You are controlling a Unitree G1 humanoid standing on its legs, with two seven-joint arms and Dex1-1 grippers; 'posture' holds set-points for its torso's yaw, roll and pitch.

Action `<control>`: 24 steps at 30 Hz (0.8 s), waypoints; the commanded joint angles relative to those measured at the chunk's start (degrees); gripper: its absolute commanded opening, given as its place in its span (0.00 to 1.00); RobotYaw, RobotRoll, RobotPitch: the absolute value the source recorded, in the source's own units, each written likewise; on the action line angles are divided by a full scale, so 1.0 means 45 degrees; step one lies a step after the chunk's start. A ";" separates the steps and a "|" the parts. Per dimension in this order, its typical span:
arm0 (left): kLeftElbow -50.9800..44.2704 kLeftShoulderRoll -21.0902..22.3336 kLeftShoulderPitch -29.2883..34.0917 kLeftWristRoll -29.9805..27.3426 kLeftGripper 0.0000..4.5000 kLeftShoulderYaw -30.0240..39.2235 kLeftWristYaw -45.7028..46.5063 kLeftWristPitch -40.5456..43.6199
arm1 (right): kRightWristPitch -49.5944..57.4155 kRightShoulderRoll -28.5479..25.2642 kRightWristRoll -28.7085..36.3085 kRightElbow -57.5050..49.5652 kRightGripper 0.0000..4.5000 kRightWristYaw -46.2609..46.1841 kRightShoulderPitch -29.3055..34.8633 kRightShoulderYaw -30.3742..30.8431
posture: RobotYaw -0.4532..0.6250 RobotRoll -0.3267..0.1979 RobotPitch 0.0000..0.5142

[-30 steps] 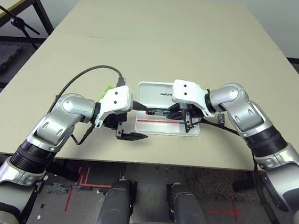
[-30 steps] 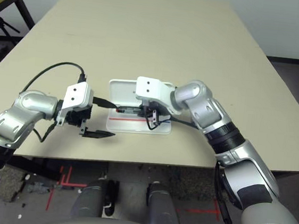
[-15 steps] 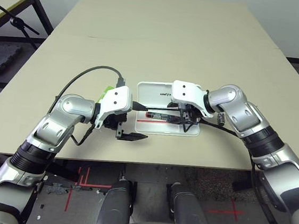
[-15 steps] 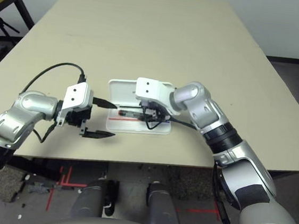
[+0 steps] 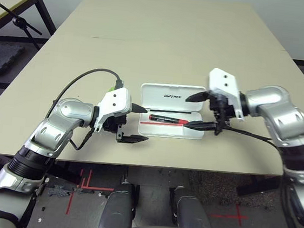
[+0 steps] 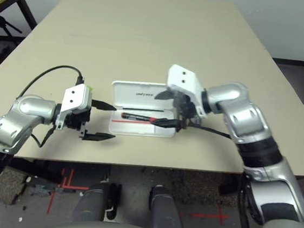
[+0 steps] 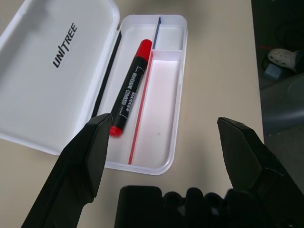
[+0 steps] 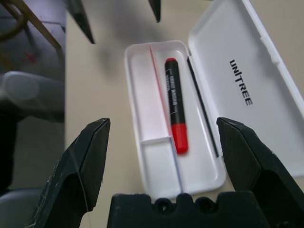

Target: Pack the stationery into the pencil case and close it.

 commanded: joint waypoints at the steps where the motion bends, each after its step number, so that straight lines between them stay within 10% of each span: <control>1: 0.0092 0.0162 0.0069 -0.0022 1.00 0.0194 0.0136 0.0093 | 0.0585 -0.0519 0.1095 -0.0896 0.99 0.0130 0.0523 -0.0839 | 0.34 0.62 0.15; 9: -0.0109 0.0462 -0.0131 0.0156 1.00 0.0274 0.0362 0.0438 | 0.0783 -0.0528 0.1733 -0.1379 0.99 -0.0557 0.0928 -0.0879 | 0.33 0.62 0.14; 24: 0.0923 0.0563 -0.1715 0.1257 1.00 0.0961 0.4767 0.6681 | 0.0300 -0.0284 0.1364 -0.1032 0.99 -0.1112 0.0729 -0.0158 | 0.34 0.62 0.15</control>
